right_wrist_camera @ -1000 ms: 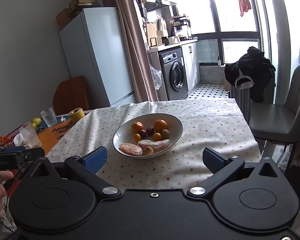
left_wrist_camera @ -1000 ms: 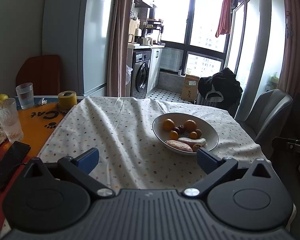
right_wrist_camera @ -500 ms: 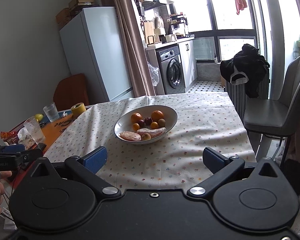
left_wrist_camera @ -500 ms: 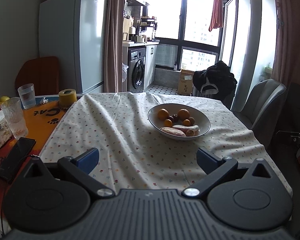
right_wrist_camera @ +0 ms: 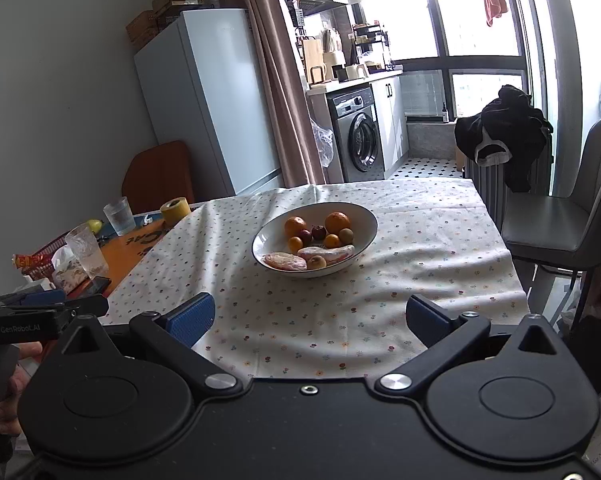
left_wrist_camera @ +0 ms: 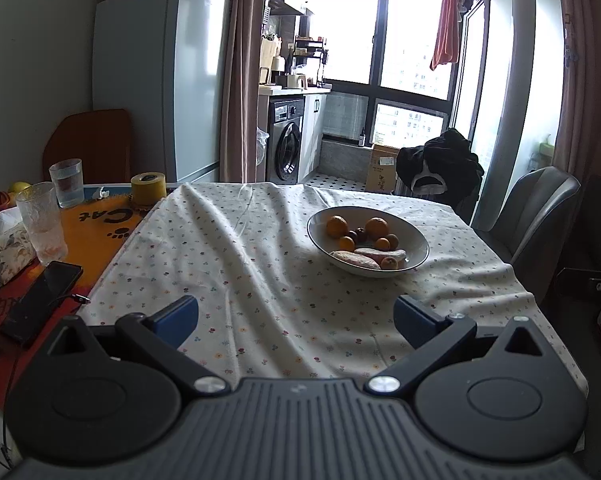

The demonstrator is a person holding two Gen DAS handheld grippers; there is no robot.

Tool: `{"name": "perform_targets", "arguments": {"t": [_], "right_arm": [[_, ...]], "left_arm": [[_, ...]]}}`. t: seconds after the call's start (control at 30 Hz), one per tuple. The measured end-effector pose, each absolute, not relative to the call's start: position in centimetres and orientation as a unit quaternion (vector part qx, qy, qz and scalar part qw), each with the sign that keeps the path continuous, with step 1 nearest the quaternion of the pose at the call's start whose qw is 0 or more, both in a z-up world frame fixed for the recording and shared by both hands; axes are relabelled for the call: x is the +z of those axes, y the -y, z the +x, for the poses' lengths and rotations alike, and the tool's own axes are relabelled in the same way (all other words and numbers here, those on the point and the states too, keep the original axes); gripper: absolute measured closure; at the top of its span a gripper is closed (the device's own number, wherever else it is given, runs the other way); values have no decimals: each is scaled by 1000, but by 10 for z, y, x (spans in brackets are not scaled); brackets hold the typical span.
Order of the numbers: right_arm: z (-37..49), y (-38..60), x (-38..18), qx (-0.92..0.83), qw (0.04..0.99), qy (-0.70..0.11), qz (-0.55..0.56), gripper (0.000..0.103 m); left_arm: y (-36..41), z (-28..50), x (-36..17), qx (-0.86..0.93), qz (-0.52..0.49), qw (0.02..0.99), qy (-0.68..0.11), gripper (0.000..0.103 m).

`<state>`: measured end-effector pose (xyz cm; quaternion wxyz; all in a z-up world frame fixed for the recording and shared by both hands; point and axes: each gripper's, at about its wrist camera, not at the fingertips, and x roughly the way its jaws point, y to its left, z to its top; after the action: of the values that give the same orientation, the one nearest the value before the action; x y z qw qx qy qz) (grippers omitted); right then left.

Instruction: Organize fruits

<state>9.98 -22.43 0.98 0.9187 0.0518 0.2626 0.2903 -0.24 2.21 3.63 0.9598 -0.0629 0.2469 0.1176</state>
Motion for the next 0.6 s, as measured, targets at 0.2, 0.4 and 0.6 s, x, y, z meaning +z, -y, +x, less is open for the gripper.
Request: {"name": "perform_targets", "arguments": {"t": [0.2,0.4,0.6], "right_arm": [[95,223,10,300,916,-261,52,0],[96,223,9,294,917,-265,54,0],[95,224,10,290,919,-263,49,0]], "left_arm": [[-21,-4,36,124,-57,958,-251,0],[-24,-5,34,124,-60,955,-263,0],[-26,-5,33,120,-61,955,-265,0]]}}
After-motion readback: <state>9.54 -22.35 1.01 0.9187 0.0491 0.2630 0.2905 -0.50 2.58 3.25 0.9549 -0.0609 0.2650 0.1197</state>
